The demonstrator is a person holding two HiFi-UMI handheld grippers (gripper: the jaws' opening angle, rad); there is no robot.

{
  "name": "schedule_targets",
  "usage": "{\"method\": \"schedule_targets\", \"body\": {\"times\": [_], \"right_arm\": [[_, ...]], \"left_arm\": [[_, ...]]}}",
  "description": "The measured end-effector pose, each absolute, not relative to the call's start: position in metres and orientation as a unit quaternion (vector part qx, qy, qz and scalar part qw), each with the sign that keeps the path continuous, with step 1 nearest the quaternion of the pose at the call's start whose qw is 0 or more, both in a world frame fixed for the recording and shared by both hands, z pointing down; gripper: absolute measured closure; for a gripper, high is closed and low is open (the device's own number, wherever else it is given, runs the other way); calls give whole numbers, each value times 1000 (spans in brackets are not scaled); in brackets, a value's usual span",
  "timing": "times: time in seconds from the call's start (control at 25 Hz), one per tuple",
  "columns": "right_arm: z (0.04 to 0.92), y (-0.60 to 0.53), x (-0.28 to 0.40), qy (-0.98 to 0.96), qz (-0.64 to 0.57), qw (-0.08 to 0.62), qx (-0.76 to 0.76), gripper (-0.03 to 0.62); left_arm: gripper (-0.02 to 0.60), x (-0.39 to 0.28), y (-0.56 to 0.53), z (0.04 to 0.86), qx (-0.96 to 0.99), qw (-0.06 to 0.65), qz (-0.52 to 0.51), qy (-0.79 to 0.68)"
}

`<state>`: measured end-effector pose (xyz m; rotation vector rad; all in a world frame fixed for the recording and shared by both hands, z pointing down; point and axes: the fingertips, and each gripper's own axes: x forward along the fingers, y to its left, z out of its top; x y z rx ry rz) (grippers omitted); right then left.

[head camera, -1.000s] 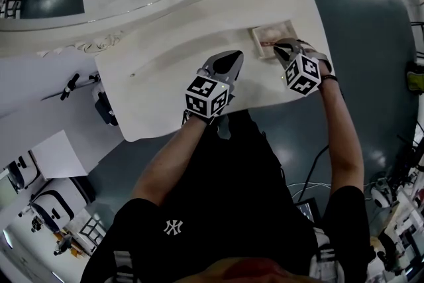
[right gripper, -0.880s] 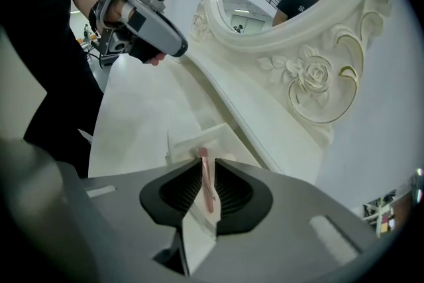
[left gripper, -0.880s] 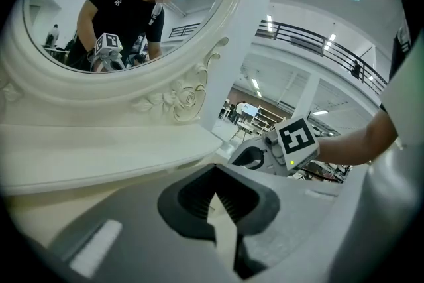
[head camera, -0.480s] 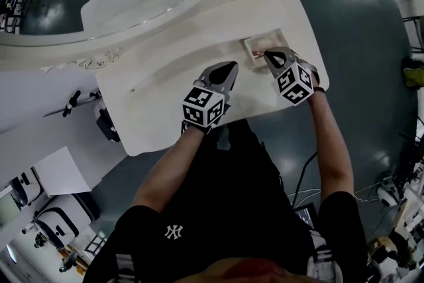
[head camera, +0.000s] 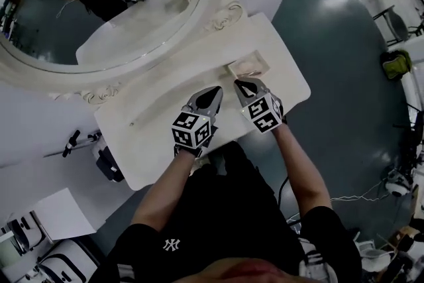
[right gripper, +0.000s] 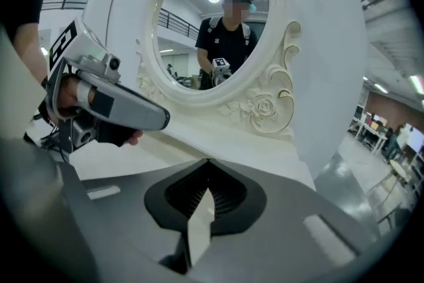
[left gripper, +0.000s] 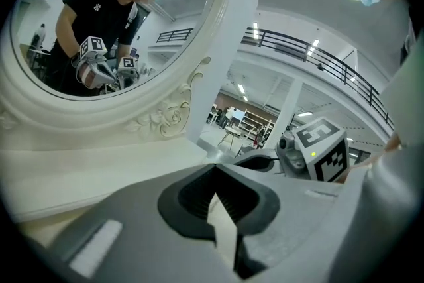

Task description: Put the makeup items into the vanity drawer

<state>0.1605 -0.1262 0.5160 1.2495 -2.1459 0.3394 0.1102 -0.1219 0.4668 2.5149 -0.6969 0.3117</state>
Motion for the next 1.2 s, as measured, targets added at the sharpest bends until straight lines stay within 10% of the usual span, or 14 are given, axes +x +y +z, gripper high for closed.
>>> {"method": "schedule_targets", "body": {"times": [1.2], "right_arm": [[355,-46,40,-787,177,93,584,569]], "left_arm": [[581,-5,-38,327,956,206,49,-203]]}}
